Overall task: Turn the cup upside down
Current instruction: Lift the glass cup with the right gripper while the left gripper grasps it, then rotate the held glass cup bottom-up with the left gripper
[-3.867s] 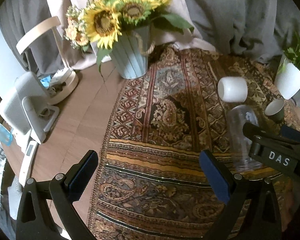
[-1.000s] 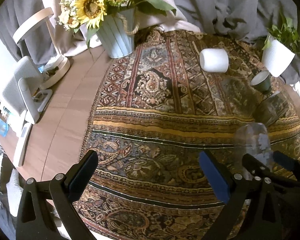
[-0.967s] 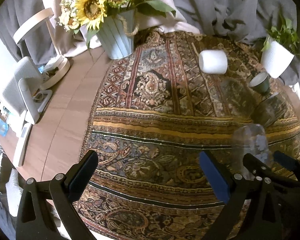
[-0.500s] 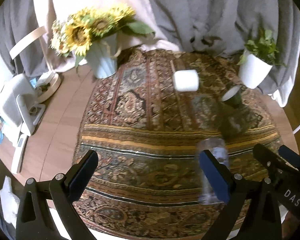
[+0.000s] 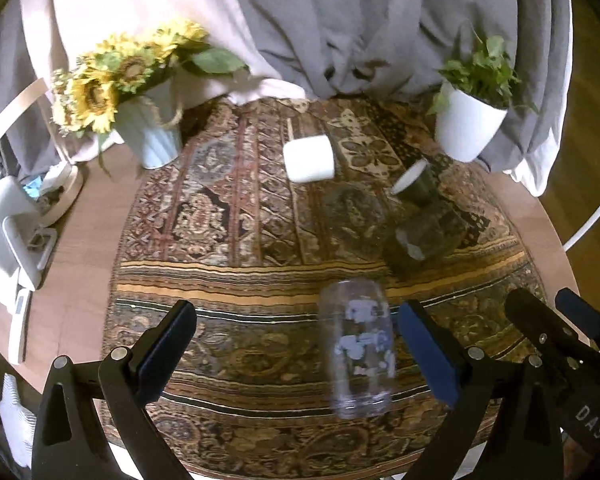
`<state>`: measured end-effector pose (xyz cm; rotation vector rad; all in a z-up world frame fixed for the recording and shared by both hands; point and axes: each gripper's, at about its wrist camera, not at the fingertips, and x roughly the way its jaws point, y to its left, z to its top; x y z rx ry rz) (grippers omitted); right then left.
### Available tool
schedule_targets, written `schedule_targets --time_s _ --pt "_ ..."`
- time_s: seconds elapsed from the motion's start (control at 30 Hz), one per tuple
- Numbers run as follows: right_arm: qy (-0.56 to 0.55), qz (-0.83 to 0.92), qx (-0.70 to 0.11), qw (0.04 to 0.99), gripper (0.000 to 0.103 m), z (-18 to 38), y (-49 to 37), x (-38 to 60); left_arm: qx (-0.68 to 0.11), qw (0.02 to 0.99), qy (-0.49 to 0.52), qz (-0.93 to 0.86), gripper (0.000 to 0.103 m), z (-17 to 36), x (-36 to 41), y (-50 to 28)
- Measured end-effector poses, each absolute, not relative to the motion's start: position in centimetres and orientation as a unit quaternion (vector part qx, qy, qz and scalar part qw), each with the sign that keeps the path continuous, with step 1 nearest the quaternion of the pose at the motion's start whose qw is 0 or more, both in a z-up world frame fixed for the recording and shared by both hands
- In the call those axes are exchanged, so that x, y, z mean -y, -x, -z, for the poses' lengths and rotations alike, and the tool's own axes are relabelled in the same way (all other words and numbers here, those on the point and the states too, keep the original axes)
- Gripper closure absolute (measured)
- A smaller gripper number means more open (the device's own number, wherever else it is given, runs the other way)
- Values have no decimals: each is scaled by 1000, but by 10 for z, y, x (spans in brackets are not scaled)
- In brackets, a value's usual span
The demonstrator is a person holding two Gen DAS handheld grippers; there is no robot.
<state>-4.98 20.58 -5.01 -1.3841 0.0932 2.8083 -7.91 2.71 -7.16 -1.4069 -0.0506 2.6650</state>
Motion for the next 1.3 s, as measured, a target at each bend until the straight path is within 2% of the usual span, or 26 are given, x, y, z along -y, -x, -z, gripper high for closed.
schedule_targets --time_s 0.43,0.8,0.97,1.2,1.3 --pt "480 -875 -53 30 23 79 70 -249 -21 80 526 -847 1 113 -71 111" --pt "498 -864 -67 37 23 98 88 -259 -34 96 582 -806 7 148 -85 138" --pt "505 -859 -71 38 23 104 94 -260 -34 99 599 -794 12 161 -89 147" --pt "507 -859 -65 41 23 106 97 -259 -16 107 628 -770 30 181 -91 154" --pt "508 -858 -62 40 23 107 98 -258 -10 108 625 -773 30 182 -90 153"
